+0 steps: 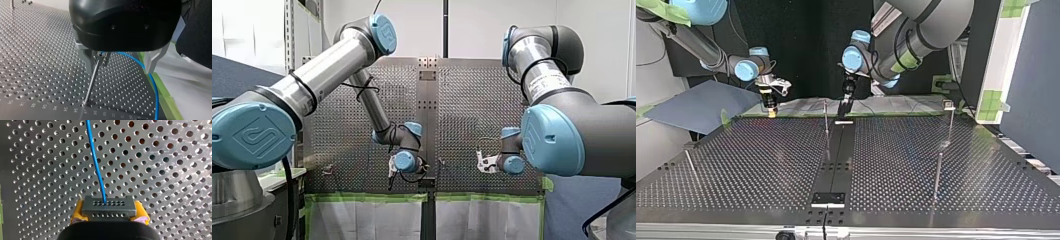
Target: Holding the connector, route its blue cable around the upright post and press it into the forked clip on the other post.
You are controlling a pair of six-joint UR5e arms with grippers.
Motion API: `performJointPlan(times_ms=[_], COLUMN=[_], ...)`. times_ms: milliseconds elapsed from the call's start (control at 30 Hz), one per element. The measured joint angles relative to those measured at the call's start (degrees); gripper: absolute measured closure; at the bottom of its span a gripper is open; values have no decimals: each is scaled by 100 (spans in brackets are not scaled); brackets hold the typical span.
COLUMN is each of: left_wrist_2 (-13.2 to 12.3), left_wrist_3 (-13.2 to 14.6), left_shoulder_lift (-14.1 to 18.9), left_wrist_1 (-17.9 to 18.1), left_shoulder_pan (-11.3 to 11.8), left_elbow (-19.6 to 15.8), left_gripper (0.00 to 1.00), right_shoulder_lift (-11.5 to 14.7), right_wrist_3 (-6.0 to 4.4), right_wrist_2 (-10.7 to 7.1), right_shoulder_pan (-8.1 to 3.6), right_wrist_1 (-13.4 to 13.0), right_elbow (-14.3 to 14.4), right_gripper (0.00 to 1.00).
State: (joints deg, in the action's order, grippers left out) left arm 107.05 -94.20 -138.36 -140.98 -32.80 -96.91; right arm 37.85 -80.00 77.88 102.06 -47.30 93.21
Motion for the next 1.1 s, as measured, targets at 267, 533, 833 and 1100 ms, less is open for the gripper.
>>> performJointPlan(times_ms=[267,533,833,1100], left_wrist_2=[83,313,77,-260], left_wrist_3=[156,526,895,879], left_shoulder_lift=[7,8,9,9], left_wrist_1=[10,125,154,1], left_shoulder_pan=[0,-28,-102,-161], left_elbow=[45,154,164,166], left_gripper=[0,0,0,0], right_shoulder_lift=[0,0,0,0], right_wrist_3=[-3,-2,-7,-2], right_wrist_2=[0,0,0,0], right_shoulder_pan=[1,-3,-6,-7], right_wrist_1=[-5,-4,-7,-8], right_elbow=[-1,-1,-1,0], right_gripper=[100,100,100,100])
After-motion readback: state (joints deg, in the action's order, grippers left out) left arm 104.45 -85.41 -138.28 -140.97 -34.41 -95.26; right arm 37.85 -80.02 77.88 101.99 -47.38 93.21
